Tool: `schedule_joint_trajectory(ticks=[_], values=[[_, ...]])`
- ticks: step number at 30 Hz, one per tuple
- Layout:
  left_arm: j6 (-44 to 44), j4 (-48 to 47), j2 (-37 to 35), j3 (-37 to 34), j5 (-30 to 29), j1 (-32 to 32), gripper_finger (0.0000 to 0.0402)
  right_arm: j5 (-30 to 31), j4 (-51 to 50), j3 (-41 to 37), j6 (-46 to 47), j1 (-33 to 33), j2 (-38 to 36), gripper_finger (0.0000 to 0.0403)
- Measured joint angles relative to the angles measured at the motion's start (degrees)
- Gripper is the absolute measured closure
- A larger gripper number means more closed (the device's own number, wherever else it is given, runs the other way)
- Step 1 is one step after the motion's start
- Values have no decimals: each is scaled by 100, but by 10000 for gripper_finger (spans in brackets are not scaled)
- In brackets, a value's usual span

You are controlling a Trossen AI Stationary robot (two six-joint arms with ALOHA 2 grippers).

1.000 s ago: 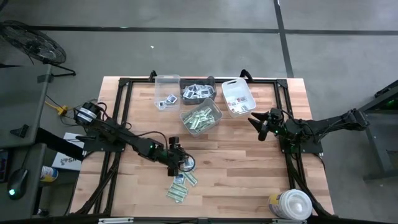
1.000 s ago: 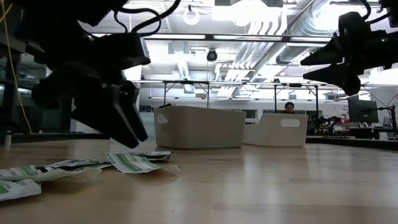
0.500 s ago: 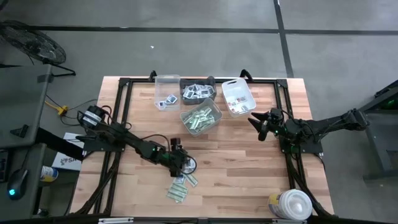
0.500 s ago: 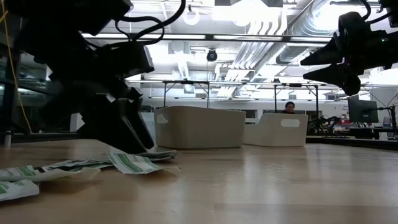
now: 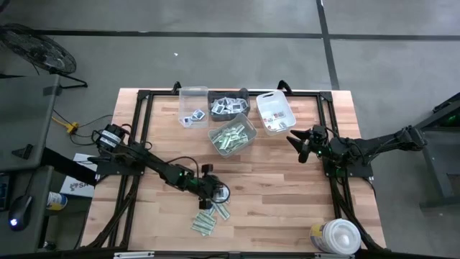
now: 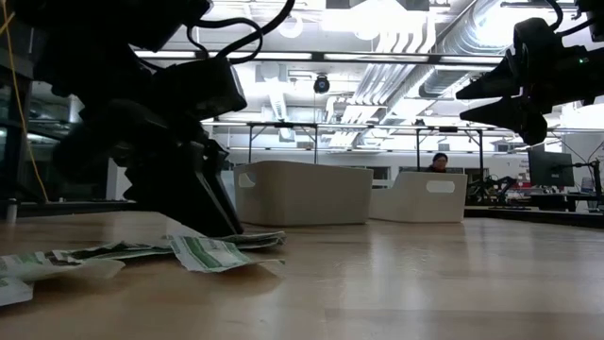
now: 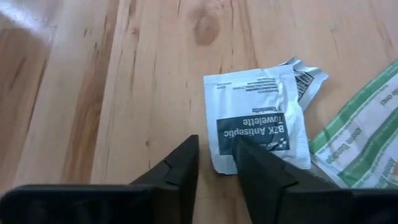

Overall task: Pick & Place First Aid Supplies
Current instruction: Put the towelette pack into the black bin

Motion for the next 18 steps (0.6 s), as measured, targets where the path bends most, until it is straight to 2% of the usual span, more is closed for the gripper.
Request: schedule_joint_trajectory(ticks=[11, 15, 18], values=[[-97, 39, 85, -2, 244, 0, 356, 0, 0, 0, 0, 0, 0, 192], [-127, 58, 90, -2, 289, 2, 391, -2, 0, 0, 0, 0, 0, 192], [-114, 38, 29, -2, 338, 7, 396, -1, 0, 0, 0, -2, 0, 192]])
